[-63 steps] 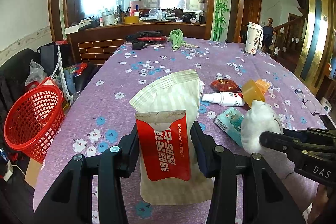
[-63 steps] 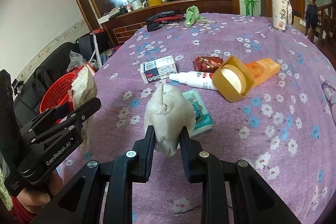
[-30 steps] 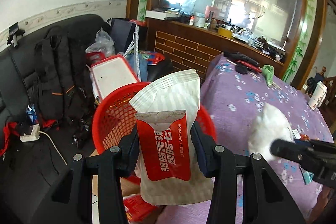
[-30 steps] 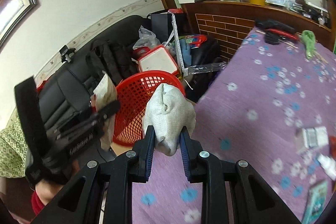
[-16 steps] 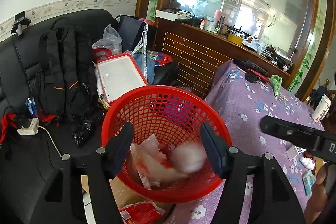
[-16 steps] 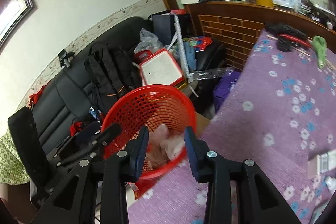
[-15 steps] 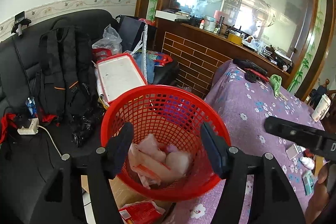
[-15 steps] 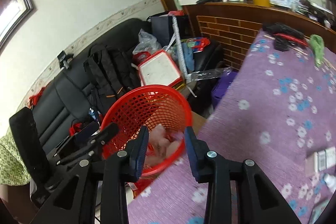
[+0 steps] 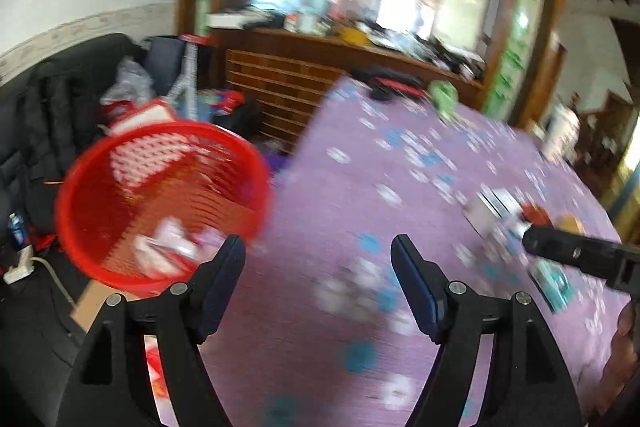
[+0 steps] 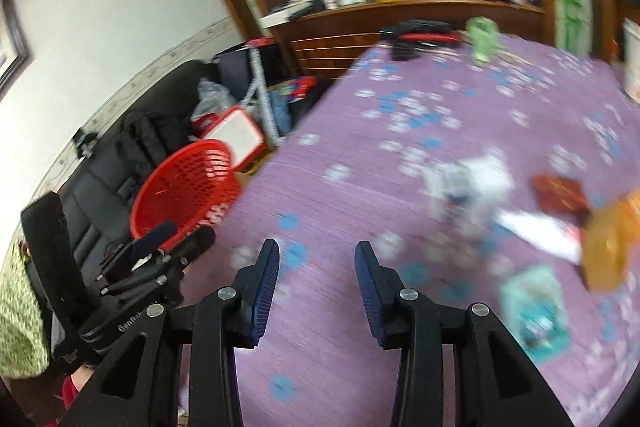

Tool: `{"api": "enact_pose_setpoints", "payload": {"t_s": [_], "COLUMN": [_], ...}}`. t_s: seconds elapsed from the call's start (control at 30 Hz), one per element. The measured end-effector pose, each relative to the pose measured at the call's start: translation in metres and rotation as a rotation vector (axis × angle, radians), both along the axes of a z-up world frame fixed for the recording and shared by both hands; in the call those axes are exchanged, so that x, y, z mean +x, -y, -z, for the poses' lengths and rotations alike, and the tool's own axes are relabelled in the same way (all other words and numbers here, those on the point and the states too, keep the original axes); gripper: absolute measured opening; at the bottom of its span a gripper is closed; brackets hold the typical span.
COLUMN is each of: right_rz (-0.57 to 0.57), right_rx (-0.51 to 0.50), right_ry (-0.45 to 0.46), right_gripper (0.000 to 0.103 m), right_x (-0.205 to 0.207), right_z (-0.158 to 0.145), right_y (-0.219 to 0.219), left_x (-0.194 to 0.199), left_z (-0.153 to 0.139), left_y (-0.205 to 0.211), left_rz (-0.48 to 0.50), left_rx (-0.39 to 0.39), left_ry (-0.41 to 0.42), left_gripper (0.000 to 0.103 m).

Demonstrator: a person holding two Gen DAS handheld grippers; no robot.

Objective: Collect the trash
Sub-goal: 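Move both grippers back over the remaining trash on the table, then grasp the white medicine box with the left gripper while the right gripper grasps the teal wipes pack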

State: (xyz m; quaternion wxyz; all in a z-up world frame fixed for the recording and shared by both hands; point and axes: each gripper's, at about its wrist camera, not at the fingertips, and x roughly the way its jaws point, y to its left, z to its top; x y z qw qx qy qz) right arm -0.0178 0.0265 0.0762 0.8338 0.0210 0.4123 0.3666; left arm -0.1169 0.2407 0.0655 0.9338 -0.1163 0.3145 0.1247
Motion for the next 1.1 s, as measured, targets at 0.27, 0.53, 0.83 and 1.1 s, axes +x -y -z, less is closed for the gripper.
{"api": "enact_pose_setpoints", "payload": {"t_s": [0.27, 0.53, 0.83, 1.1], "right_rz": [0.216, 0.236, 0.173, 0.153], "right_rx": [-0.033, -0.081, -0.208, -0.239], "right_ry": [-0.040, -0.101, -0.010, 0.022], "right_gripper": [0.056, 0.060, 0.070, 0.058], "right_x": [0.027, 0.046, 0.036, 0.032], "right_z": [0.020, 0.054, 0.065, 0.065], "right_y": [0.108, 0.133, 0.106, 0.100], "left_x": [0.027, 0.036, 0.036, 0.038], "left_z": [0.020, 0.028, 0.031, 0.032], "left_y": [0.081, 0.092, 0.092, 0.096], "left_rz": [0.171, 0.196, 0.203, 0.217], "left_rx": [0.032, 0.058, 0.041, 0.050], "left_ry": [-0.064, -0.109, -0.121, -0.138], "left_gripper": [0.074, 0.076, 0.076, 0.076]}}
